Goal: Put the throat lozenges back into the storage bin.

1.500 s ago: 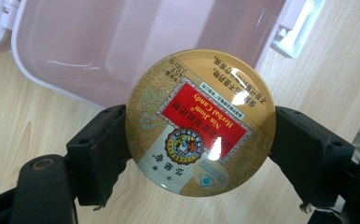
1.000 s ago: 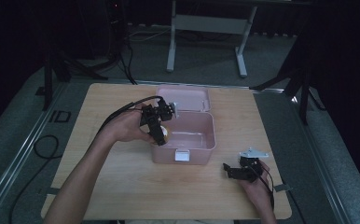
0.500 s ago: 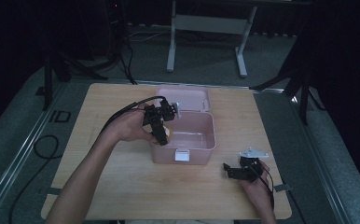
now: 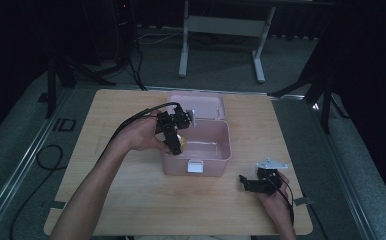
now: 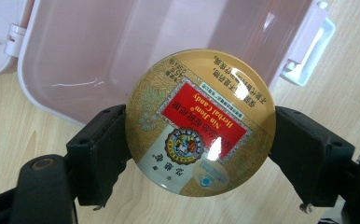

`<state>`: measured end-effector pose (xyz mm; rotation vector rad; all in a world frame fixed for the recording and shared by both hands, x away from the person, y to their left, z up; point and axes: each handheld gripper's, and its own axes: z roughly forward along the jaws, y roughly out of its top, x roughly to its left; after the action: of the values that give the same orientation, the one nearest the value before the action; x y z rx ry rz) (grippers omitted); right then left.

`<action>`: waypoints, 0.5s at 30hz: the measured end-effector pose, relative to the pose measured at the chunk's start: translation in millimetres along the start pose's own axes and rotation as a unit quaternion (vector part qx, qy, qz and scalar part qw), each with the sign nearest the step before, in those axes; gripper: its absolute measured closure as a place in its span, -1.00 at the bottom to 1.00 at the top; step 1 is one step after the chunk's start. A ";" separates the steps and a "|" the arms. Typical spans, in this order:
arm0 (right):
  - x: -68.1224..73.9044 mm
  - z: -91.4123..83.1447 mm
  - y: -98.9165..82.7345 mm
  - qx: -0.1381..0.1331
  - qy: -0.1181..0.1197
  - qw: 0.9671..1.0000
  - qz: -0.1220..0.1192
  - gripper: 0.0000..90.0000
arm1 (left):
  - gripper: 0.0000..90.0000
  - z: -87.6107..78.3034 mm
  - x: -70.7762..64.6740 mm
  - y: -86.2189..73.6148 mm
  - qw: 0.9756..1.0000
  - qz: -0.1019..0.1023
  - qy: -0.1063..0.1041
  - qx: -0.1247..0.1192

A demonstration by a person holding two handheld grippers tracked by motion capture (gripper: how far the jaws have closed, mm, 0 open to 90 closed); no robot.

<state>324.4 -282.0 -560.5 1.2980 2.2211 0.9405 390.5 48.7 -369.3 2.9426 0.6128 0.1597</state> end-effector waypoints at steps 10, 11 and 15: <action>0.0 0.0 0.0 0.000 0.000 1.000 0.000 -0.71 | -0.53 1.7 0.2 1.7 1.000 -0.002 0.010 -0.002; 0.0 0.0 0.0 0.000 0.000 1.000 0.000 -0.71 | -0.60 1.5 0.1 1.8 1.000 -0.002 0.014 -0.004; 0.0 0.0 0.0 0.000 0.000 1.000 0.000 -0.71 | -0.66 -0.7 0.9 0.7 1.000 -0.002 0.011 -0.013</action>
<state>324.4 -282.0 -560.5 1.2979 2.2211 0.9405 391.5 48.6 -368.4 2.9184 0.6145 0.1989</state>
